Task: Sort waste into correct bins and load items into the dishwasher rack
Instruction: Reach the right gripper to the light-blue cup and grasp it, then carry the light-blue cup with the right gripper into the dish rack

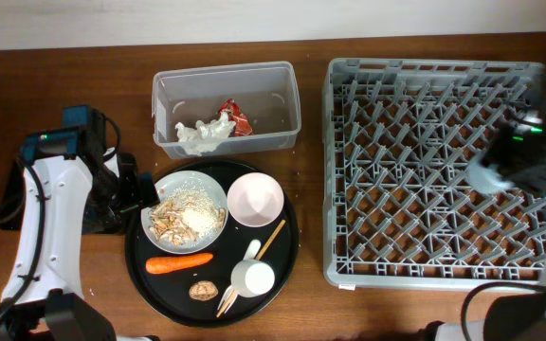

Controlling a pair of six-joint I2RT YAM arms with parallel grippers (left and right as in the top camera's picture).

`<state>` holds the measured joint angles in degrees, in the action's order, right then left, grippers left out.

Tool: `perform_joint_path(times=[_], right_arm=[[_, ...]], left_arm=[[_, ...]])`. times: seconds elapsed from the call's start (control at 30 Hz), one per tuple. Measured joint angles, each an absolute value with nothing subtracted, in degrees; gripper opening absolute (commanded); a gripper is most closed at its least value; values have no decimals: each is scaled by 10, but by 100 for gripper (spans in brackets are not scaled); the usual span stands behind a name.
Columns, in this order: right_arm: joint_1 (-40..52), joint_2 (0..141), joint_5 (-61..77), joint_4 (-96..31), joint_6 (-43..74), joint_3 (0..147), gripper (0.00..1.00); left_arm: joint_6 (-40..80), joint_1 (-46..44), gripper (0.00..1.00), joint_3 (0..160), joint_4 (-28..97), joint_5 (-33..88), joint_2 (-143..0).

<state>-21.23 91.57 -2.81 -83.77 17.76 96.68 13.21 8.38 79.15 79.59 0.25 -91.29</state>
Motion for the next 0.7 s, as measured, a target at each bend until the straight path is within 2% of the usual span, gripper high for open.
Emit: perform_joint_path(times=[0.03,0.13,0.2,0.7], right_arm=[[-279,915,-32,-837,168,967,38],[-383,915,-28,-817,156,967,38],[-411,916,-19,-794,151,967,38],[-412,1021,-51,-753,164,967,38]], left_arm=[[132,84,99,792,796,3,-913],[132,84,99,792,795,3,-913],[132,84,100,792,795,3,-913],[132,84,99,792,795,3,-913]])
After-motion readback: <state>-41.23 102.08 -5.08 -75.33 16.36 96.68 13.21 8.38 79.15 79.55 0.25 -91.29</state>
